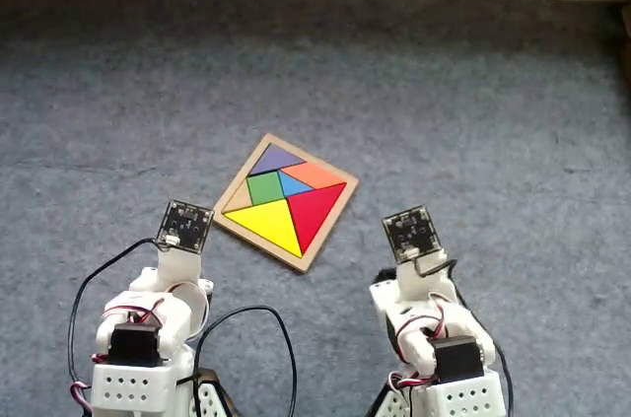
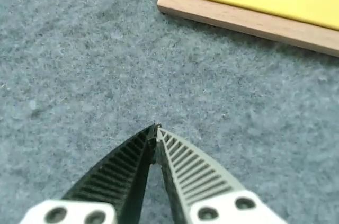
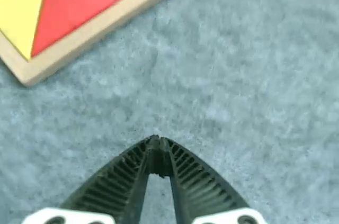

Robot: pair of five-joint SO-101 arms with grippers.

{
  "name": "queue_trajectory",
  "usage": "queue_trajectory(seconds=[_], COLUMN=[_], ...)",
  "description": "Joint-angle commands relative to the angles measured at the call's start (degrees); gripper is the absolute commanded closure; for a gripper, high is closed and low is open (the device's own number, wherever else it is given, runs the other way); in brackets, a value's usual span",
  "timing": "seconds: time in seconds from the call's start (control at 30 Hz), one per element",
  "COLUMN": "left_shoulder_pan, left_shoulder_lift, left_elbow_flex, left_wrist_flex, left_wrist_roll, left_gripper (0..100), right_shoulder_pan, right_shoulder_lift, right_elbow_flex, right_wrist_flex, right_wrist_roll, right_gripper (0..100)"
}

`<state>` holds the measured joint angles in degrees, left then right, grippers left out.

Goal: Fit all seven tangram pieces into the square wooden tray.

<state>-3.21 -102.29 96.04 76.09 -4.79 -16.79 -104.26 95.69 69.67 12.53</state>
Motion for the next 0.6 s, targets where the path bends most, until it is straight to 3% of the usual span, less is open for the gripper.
queue_trajectory(seconds=[0.0, 0.57], left_shoulder_pan=[-0.22, -0.22], left_shoulder_lift=[-1.71, -1.71], left_elbow_flex=[1.1, 1.1], left_wrist_flex=[0.44, 0.44], left_wrist_roll=[0.44, 0.44], left_gripper=[100, 100], right_shoulder_pan=[-0.31, -0.31], right_shoulder_lift=[-0.92, -0.92], right_elbow_flex=[7.34, 7.34], right_wrist_flex=[1.71, 2.24], right_wrist_roll=[0.26, 0.35], right_gripper=[98.9, 98.9])
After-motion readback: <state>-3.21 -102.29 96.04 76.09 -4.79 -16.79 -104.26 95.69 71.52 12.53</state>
